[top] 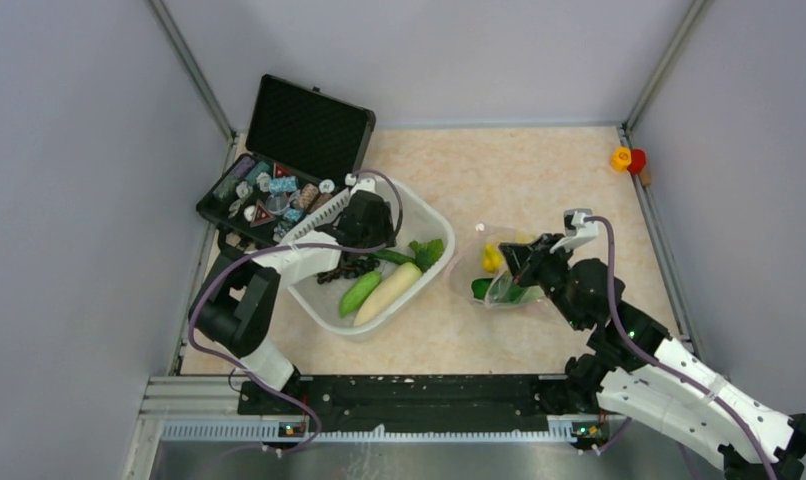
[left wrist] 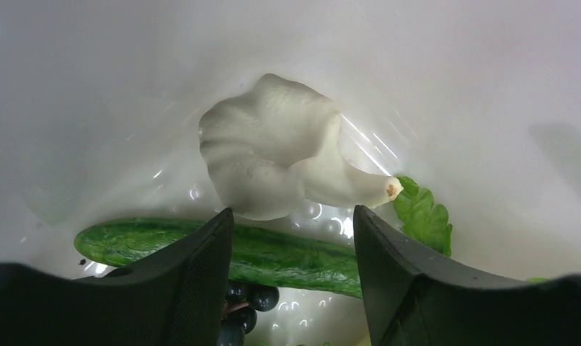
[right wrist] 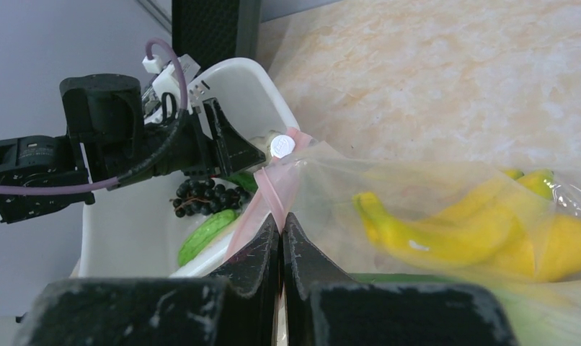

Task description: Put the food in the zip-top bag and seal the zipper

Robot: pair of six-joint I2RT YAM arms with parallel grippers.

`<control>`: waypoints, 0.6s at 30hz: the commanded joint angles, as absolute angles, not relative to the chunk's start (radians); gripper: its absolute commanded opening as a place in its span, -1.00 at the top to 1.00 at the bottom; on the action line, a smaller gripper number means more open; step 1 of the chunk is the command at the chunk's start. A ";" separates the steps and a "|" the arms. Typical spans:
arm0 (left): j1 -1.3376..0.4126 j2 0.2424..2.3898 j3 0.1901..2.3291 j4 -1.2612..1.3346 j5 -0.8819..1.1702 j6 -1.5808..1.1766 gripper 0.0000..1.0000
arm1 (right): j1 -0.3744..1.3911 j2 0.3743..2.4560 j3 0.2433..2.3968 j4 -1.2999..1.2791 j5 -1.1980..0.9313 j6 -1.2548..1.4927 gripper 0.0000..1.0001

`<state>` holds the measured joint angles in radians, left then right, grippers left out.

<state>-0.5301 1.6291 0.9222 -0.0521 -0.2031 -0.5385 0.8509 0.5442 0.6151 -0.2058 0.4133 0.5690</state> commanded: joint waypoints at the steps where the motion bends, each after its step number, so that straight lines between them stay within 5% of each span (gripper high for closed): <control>1: -0.520 1.633 0.930 0.032 -0.206 -0.487 -0.19 | 0.862 0.549 0.623 -0.158 0.386 0.562 1.00; 15: -0.520 1.656 0.936 0.059 -0.195 -0.472 0.40 | 0.862 0.545 0.621 -0.181 0.405 0.569 1.00; 18: -0.520 1.655 0.940 0.050 -0.198 -0.463 0.76 | 0.862 0.542 0.619 -0.183 0.409 0.570 1.00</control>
